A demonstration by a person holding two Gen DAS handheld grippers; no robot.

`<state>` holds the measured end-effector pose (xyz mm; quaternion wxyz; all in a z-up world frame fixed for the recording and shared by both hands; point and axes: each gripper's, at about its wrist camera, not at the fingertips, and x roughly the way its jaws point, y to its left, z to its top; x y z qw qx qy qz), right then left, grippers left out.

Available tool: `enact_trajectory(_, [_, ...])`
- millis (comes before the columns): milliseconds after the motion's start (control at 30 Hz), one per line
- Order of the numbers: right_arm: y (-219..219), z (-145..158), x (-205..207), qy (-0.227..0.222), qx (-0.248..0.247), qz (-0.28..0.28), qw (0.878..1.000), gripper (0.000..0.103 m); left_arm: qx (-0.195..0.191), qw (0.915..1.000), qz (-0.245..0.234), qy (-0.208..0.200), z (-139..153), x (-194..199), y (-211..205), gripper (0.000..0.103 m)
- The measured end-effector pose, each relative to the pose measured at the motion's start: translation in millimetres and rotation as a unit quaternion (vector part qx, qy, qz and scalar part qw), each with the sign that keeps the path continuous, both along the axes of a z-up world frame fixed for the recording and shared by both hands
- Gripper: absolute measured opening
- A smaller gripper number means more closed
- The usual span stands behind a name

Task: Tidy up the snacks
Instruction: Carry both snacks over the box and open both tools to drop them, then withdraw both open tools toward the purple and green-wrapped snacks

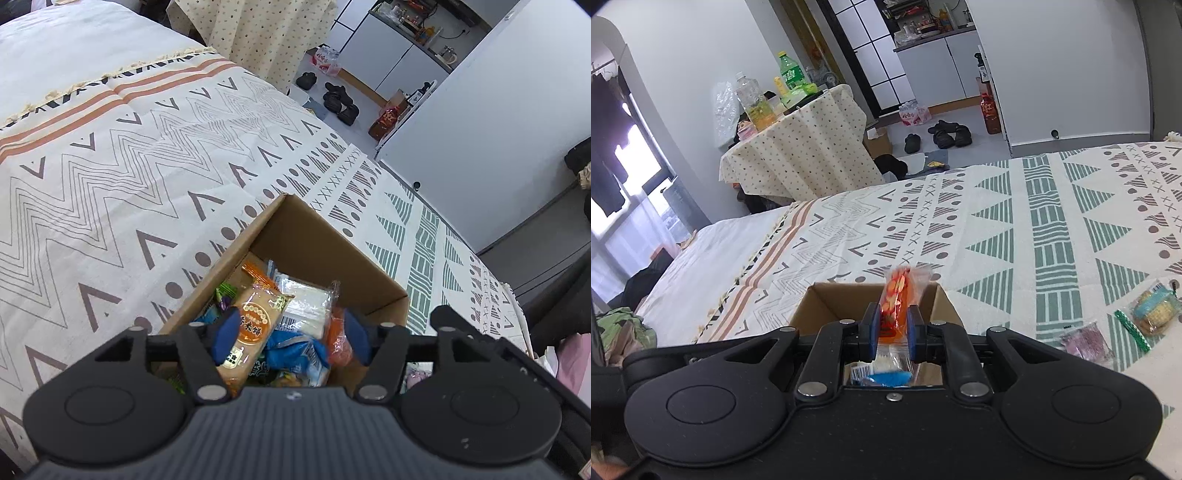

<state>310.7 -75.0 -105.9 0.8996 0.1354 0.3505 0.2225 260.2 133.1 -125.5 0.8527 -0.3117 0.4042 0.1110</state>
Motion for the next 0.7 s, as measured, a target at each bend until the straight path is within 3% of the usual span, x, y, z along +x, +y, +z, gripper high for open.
enact_trajectory(267, [-15, 0, -4, 0.006, -0.006, -0.016, 1.000, 0.024, 0.017, 0.9998, -0.003, -0.005, 6, -1, -13, 0.083])
enact_trajectory(700, [-83, -7, -29, 0.022, -0.007, -0.070, 0.997, 0.041, 0.070, 0.9954, -0.057, -0.030, 23, -2, -71, 0.088])
